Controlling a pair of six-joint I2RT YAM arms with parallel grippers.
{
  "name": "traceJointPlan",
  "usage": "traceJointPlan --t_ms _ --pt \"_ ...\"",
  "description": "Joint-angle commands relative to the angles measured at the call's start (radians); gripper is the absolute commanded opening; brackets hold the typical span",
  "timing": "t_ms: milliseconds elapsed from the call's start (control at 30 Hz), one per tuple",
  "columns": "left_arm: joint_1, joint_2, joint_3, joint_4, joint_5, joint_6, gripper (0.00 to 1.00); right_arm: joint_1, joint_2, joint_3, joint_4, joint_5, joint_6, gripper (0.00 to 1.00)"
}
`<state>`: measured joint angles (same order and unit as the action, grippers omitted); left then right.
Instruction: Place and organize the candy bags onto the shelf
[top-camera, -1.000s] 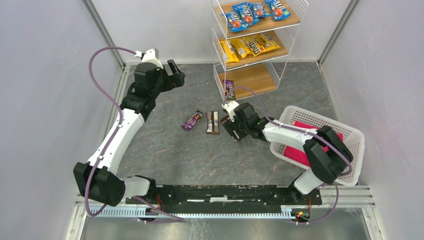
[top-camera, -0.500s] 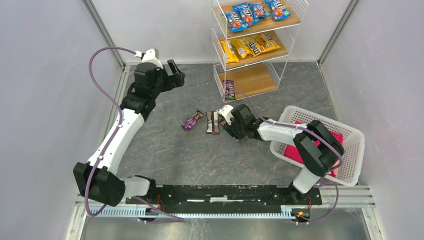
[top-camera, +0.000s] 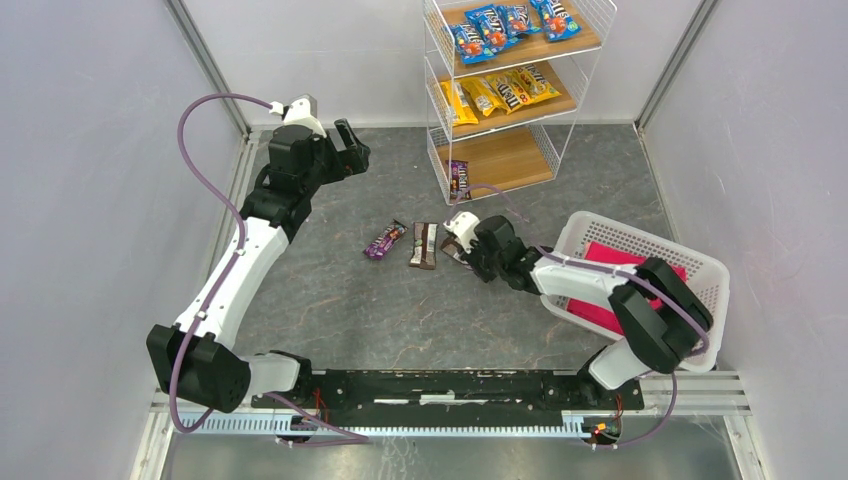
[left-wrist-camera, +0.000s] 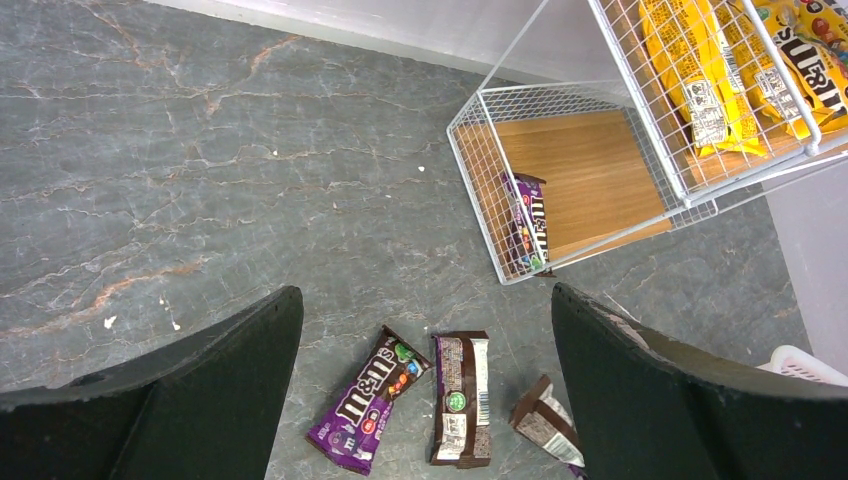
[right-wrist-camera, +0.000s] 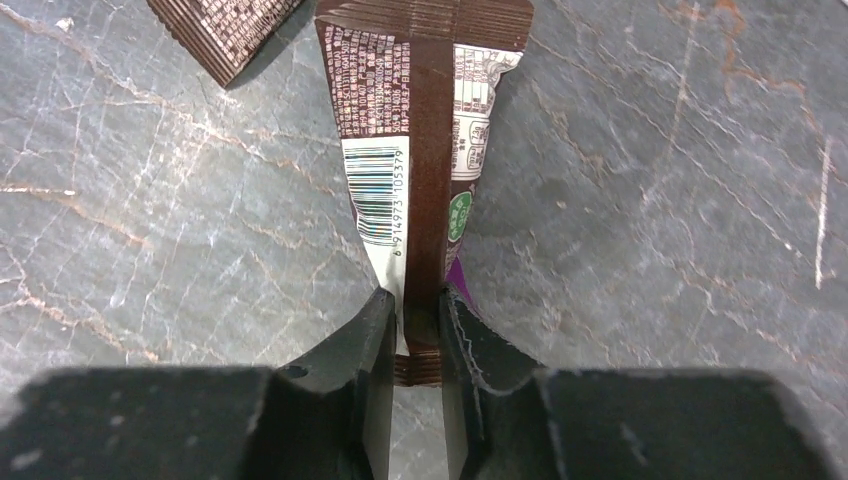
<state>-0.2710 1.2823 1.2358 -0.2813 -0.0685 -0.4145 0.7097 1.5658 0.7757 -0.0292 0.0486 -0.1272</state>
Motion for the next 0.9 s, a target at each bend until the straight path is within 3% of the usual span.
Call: traceJointPlan --t_ms 0,133,267,500,867 --pt "-0.005 -0.006 0.007 0.038 0.006 0.040 1.00 0.000 -0.129 -0.057 0.075 0.070 0.029 0.24" --pt "-0.005 -0.005 0.005 0.040 0.007 0.040 1.00 -0.025 -0.190 -0.106 0.130 0.172 0.080 0.22" --pt "-0.005 0.000 0.004 0.042 0.008 0.040 1.00 -0.120 -0.163 -0.093 0.208 0.177 0.162 0.22" --pt "-0.005 -0.001 0.003 0.040 0.005 0.040 1.00 -0.267 0.068 0.083 0.377 0.144 0.226 0.21" --pt "-0.005 -0.001 0.012 0.032 0.016 0.040 1.00 -0.314 0.377 0.272 0.709 0.113 0.330 0.21"
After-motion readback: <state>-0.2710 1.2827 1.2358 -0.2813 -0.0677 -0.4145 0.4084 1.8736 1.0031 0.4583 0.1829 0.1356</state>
